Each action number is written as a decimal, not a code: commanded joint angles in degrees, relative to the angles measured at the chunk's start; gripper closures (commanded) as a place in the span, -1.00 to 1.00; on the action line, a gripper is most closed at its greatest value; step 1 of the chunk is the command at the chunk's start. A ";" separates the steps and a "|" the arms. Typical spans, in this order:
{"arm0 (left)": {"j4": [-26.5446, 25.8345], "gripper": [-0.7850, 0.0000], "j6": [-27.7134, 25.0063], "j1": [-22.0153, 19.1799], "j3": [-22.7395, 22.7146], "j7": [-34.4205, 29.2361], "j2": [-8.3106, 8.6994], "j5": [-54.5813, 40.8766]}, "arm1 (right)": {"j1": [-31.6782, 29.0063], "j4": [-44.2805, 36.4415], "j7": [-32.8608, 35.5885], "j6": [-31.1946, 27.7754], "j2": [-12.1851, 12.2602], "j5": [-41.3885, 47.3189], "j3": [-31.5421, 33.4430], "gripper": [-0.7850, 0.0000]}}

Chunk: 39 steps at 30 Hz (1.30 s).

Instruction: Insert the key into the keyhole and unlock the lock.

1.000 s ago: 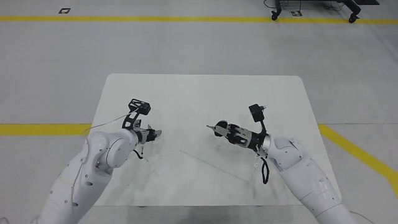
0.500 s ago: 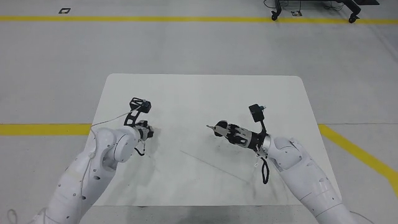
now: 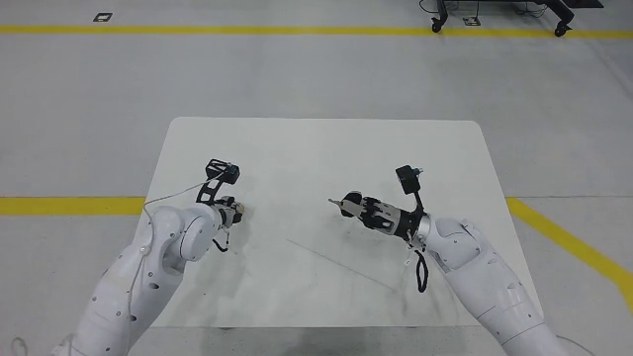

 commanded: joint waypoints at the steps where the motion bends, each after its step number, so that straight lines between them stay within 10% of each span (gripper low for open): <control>1: -0.28 1.00 -0.49 0.40 -0.40 -1.20 0.13 0.82 | 0.00 0.00 0.00 0.00 0.00 0.00 0.00 1.00; 11: -3.27 1.00 -3.55 4.05 -5.51 6.34 0.11 -8.13 | 0.00 0.00 0.00 0.00 0.00 0.00 0.00 1.00; 18: -0.58 1.00 -23.32 9.04 -14.83 19.27 -0.10 -40.82 | 0.00 0.00 0.00 0.00 0.00 0.00 0.00 1.00; 29: -0.34 1.00 -28.33 9.39 -15.67 19.32 0.18 -39.39 | 0.00 0.00 0.00 0.00 0.00 0.00 0.00 1.00; 39: 17.21 1.00 -31.18 3.19 -10.08 3.42 -1.77 -90.82 | 9.23 7.13 -0.24 2.21 -3.71 8.43 -11.62 1.00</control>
